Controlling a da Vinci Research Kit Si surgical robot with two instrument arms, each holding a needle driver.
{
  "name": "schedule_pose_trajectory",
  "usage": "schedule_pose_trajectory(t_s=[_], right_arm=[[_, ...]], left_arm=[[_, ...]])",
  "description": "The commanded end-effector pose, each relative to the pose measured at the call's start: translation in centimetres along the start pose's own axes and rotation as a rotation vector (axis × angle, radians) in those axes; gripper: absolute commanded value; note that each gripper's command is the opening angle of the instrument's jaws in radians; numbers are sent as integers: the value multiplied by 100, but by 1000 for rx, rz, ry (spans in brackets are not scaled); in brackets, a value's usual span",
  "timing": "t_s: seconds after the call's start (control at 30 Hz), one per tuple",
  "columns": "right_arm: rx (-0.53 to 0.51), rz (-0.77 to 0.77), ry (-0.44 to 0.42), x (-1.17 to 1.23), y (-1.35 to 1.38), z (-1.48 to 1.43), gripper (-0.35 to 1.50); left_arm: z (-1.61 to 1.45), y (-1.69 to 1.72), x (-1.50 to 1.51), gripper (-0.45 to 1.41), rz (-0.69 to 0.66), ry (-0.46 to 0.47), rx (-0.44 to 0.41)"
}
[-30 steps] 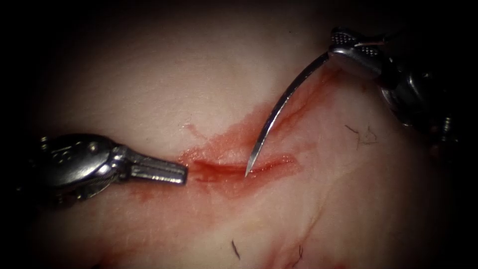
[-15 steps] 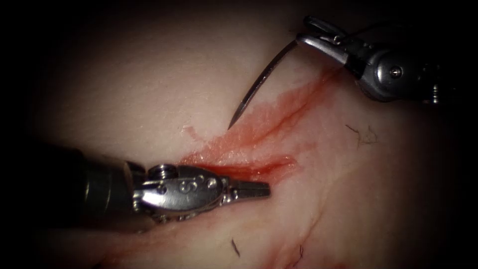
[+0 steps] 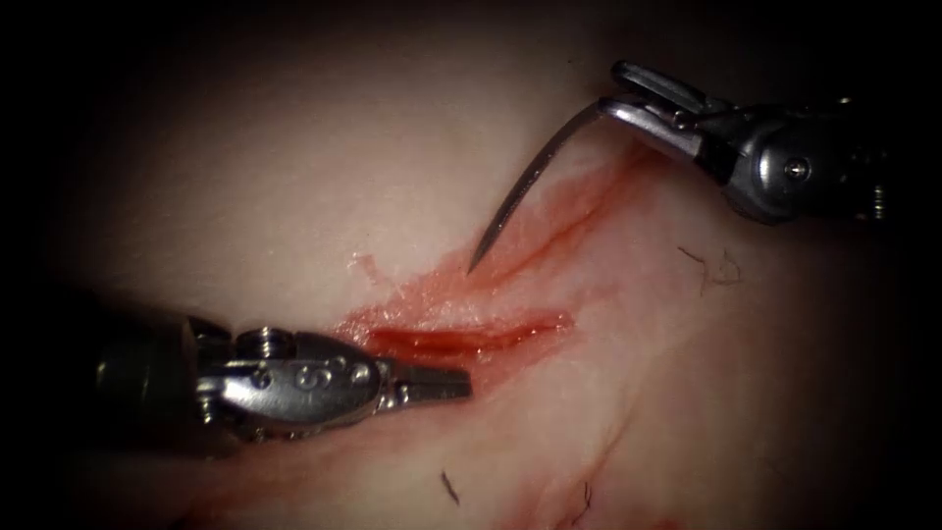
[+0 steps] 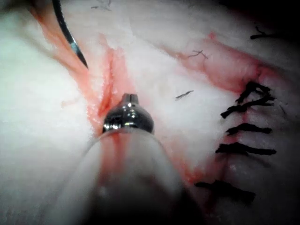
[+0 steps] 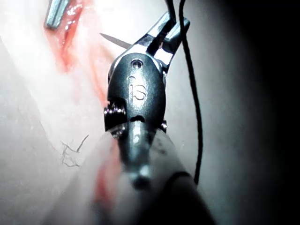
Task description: Wound Closure
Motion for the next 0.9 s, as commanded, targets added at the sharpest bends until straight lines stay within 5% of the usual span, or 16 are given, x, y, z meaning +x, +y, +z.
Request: schedule_pose_trajectory(t_s=[0.03, 0.23, 0.9], right_arm=[[18, -23, -13, -3, -8, 17, -35], [50, -93, -33, -6, -24, 26, -35], [59, -142, -18, 18, -18, 36, -35]], left_arm=[[5, 4, 5, -45, -12, 1, -2], [10, 12, 3, -45, -11, -2, -8], [25, 23, -32, -45, 26, -78, -72]])
